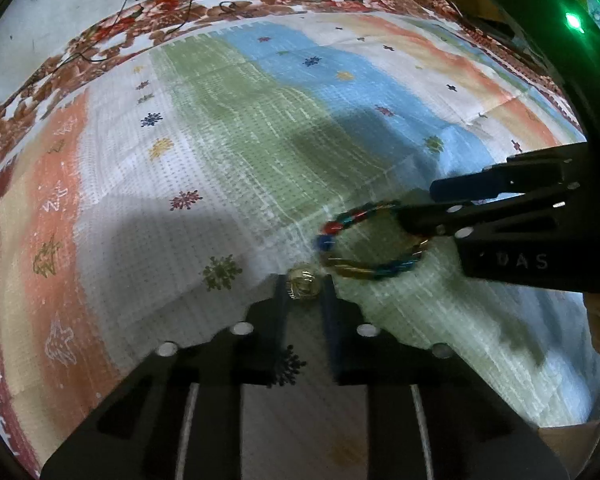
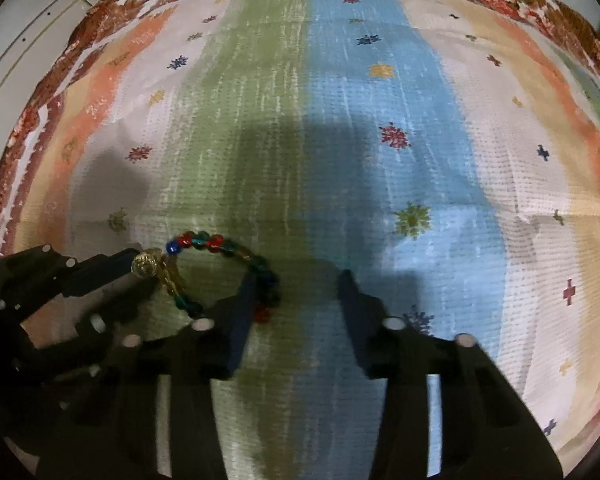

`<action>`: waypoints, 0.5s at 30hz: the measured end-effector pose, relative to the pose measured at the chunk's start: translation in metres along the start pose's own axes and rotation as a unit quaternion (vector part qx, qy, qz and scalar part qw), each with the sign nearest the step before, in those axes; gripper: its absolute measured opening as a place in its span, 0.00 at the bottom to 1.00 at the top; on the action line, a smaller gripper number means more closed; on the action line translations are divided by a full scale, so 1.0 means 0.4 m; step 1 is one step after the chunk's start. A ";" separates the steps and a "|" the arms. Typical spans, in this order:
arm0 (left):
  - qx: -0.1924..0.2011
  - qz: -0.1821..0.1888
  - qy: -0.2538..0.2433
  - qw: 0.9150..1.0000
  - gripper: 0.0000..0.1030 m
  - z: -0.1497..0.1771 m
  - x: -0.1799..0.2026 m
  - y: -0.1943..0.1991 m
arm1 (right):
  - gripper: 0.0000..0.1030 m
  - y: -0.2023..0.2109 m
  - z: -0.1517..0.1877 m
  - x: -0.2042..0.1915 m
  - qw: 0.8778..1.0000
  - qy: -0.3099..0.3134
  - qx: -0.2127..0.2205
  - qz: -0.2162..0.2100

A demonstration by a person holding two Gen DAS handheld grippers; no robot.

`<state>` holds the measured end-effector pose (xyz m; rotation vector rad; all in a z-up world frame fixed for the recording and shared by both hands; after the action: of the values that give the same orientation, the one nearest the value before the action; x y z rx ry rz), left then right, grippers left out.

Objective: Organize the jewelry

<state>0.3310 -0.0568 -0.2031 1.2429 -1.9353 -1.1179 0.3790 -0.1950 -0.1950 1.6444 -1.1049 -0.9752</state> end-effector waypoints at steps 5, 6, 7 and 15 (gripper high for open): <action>0.005 0.005 0.001 1.000 0.15 0.006 0.002 0.016 | 0.11 0.002 0.002 0.002 1.000 0.005 -0.005 -0.008; 0.007 0.005 0.001 1.000 0.15 0.007 0.001 0.020 | 0.11 0.005 0.002 0.002 1.000 0.004 -0.006 -0.011; 0.010 0.006 0.002 1.000 0.15 0.009 0.001 0.029 | 0.11 0.009 0.004 0.001 1.000 0.004 -0.006 -0.014; 0.039 0.011 0.020 0.999 0.15 0.013 0.007 0.128 | 0.11 0.104 0.006 -0.021 0.999 0.011 0.023 -0.036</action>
<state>0.3034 -0.0466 -0.1606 1.2726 -1.9735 -1.0074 0.3644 -0.1957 -0.1552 1.7386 -1.0671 -0.9806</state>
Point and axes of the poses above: each gripper's, at about its wrist camera, not at the fingertips, and y roughly against the way its jaws point, x to its right, z to its underside, the point moved 8 cm from there along -y, roughly the way its jaws point, and after that the axes turned 2 degrees about -z, right-handed, at the moved point
